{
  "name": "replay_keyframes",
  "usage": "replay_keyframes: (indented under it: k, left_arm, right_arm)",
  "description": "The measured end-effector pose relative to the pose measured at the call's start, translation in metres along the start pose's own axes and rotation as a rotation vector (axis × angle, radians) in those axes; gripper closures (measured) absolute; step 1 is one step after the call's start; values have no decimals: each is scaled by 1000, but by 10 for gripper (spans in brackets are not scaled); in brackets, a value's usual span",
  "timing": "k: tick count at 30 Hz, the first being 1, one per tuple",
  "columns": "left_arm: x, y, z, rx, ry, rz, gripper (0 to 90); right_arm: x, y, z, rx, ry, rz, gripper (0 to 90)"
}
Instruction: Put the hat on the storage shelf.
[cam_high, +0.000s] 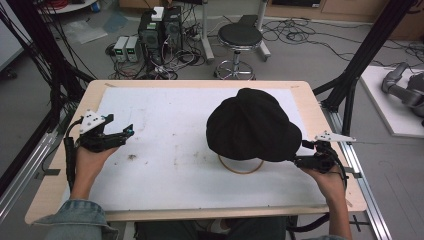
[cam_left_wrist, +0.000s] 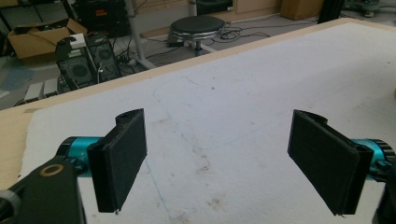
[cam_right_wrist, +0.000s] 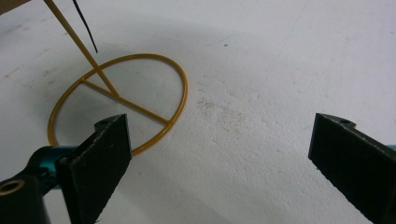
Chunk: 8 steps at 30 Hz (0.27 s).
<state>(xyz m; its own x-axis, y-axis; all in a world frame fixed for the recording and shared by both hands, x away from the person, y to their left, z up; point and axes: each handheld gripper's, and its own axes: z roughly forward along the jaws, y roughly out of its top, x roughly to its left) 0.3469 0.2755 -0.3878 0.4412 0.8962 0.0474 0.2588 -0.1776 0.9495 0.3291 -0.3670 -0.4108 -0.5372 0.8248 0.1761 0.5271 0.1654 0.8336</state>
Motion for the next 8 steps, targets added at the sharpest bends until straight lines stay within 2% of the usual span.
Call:
replay_keyframes:
  k: [8]
  left_arm:
    - [-2,-1,3,13,-3,7,201]
  right_arm:
    - [-1,0,-2,-12,4,3,56]
